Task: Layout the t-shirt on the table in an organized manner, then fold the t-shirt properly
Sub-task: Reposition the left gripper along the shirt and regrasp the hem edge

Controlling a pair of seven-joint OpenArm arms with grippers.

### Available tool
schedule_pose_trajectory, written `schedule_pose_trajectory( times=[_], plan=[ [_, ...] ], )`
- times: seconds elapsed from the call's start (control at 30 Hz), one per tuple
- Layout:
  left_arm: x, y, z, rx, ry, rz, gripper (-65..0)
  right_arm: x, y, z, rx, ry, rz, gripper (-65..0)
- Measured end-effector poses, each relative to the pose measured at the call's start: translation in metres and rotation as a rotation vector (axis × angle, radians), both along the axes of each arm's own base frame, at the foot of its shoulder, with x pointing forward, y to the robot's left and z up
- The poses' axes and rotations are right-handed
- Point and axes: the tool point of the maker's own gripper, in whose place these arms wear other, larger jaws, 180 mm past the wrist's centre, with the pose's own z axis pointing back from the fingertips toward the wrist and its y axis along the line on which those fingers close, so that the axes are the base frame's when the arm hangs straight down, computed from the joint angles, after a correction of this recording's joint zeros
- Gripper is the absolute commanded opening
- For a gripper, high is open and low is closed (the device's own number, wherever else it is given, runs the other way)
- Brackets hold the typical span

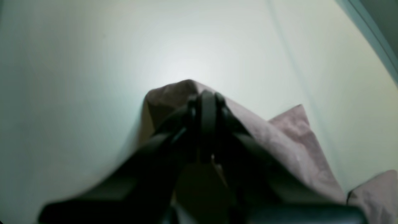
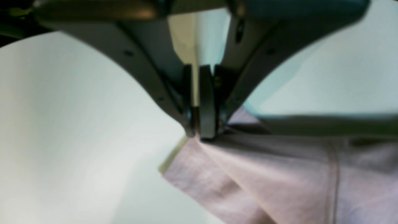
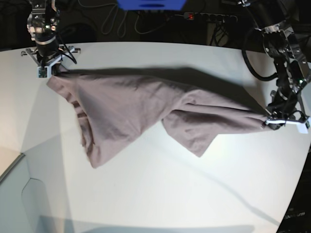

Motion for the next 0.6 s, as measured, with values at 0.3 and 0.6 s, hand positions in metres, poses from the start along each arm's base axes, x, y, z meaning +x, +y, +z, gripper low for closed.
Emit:
schedule_pose_trajectory(
  times=[0.3, 0.6],
  plan=[
    [0.013, -0.003, 0.014, -0.009, -0.041, -0.005, -65.0, 0.003, -0.001, 0.000, 0.000, -0.004, -0.002, -65.0],
    [0.081, -0.049, 0.075, -0.048, -0.221, -0.133, -65.0, 0.000, 0.000, -0.001, 0.001, 0.000, 0.000, -65.0]
  ],
)
